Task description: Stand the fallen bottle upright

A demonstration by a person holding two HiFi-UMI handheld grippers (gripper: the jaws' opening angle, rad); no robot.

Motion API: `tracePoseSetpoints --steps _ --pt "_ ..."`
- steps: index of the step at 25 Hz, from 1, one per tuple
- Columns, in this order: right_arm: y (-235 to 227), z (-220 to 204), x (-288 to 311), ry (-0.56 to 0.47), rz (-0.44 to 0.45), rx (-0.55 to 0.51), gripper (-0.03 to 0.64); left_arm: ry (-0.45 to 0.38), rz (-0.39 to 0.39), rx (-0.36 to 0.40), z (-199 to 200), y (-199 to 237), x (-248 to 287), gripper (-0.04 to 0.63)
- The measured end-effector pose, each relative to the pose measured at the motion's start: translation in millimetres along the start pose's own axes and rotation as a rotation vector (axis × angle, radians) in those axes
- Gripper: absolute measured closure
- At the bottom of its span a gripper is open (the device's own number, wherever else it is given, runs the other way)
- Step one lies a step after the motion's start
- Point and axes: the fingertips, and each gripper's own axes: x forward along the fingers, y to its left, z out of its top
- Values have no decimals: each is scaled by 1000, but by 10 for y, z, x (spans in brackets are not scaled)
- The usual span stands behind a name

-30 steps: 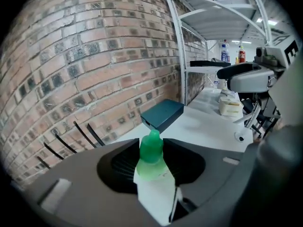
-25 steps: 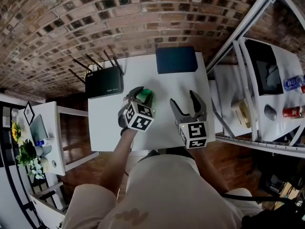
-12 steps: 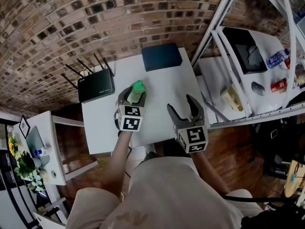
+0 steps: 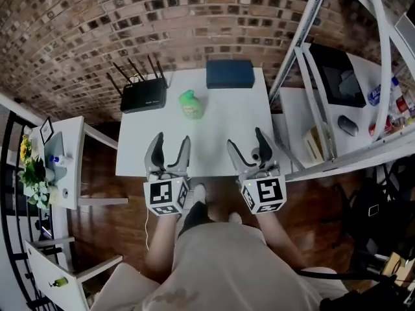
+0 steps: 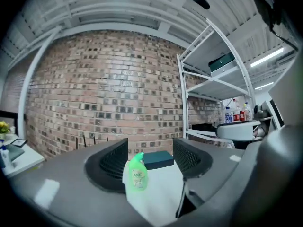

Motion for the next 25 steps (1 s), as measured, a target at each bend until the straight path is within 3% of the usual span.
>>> tracePoseSetpoints --steps 2,6,9,15,22,25 --pt "-6 -18 -292 9 23 -3 301 -1 49 -3 13 -211 -331 235" --pt "-97 -182 -739 39 63 37 302 6 101 -1 -51 -636 -657 215" --pt "34 -124 -985 26 100 0 302 8 132 9 -47 -755 -919 215" --pt "276 55 -1056 -10 103 -19 302 -14 167 13 104 -653 -1122 242" --pt "763 144 -872 -19 122 -25 302 -41 170 80 188 -372 -1448 244" --pt "965 216 -834 -30 120 -51 302 -18 183 45 104 -145 -1603 244"
